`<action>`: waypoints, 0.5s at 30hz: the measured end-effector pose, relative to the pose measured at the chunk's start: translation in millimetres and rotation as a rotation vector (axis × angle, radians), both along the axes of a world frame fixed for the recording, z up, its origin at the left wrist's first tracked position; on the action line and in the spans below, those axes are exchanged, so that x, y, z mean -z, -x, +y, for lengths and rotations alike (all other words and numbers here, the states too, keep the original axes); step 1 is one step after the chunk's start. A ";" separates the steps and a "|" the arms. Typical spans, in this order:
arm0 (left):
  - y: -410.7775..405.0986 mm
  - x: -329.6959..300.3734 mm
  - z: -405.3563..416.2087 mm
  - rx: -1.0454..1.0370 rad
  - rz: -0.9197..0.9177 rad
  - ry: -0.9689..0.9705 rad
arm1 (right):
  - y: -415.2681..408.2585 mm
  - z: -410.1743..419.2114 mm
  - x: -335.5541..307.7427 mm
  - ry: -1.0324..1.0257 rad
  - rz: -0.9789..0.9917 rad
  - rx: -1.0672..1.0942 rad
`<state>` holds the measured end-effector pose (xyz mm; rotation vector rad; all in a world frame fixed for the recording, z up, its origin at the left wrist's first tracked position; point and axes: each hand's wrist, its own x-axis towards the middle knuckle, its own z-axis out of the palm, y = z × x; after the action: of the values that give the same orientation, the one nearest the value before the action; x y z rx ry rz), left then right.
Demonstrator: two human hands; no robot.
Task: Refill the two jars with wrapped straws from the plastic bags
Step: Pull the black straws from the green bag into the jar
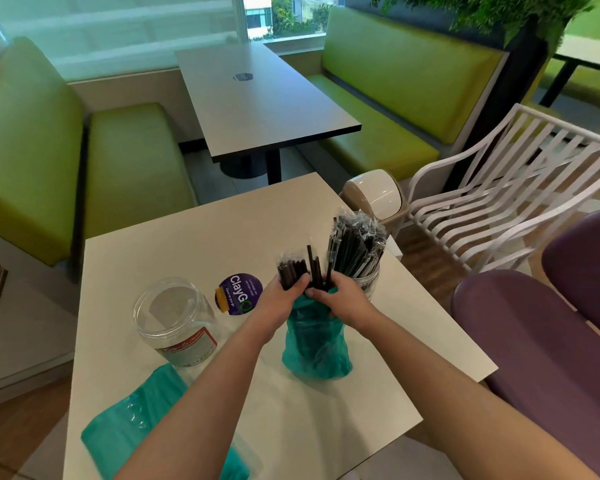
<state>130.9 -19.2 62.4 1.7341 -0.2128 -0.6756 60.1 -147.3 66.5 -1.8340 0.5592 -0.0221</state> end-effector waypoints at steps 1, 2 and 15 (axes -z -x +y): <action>0.2 -0.3 -0.2 -0.005 -0.007 -0.014 | 0.5 -1.2 -0.1 -0.010 0.001 0.016; 0.4 -0.8 -0.8 -0.012 -0.018 -0.030 | 1.0 -2.5 -0.3 -0.005 0.006 0.029; 5.4 -11.2 -18.3 0.006 -0.210 -0.150 | 4.7 -12.4 -25.5 0.360 -0.077 0.059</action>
<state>125.5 -37.5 73.6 1.9501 -0.3192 -0.5234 55.3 -159.7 92.0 -2.1538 0.5825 -0.2459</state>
